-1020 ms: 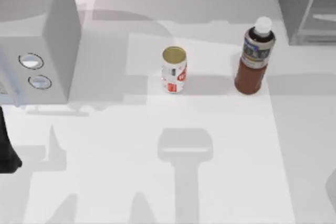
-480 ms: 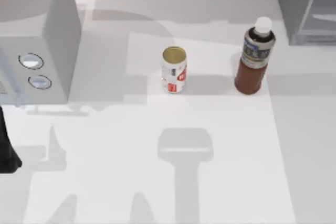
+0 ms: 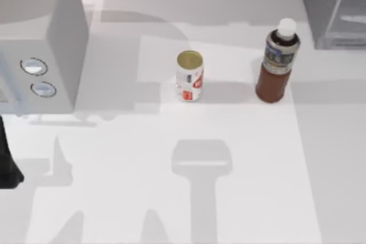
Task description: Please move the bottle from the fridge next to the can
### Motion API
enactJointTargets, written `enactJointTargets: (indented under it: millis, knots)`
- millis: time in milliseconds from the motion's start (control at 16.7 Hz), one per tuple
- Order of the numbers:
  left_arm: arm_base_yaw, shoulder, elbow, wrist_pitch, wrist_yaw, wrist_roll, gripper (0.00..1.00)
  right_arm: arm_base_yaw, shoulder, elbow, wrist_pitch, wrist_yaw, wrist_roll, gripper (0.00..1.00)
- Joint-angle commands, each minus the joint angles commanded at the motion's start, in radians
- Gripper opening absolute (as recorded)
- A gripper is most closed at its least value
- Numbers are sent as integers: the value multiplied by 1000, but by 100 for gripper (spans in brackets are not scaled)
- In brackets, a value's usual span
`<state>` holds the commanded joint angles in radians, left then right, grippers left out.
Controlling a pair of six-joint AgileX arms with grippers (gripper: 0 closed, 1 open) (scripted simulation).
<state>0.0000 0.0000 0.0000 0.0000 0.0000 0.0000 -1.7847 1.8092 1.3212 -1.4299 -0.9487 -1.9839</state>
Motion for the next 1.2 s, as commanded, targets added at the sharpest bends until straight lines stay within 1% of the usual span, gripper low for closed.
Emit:
enactJointTargets:
  millis: [120, 300, 420, 720, 900, 1020, 1200]
  knots:
    - [0, 0, 0, 0, 0, 0, 100, 49, 3, -1, 66, 8, 72, 100]
    - [0, 0, 0, 0, 0, 0, 100, 169, 8, -5, 226, 35, 261, 100]
    - [0, 0, 0, 0, 0, 0, 100, 268, 13, -7, 357, 59, 429, 100]
    - [0, 0, 0, 0, 0, 0, 100, 545, 19, -17, 732, 130, 909, 100]
    - [0, 0, 0, 0, 0, 0, 100, 695, 20, -23, 940, 168, 1152, 100]
    - [0, 0, 0, 0, 0, 0, 100, 776, 21, -26, 1048, 187, 1265, 100]
    - [0, 0, 0, 0, 0, 0, 100, 849, 19, -29, 1137, 205, 1355, 100]
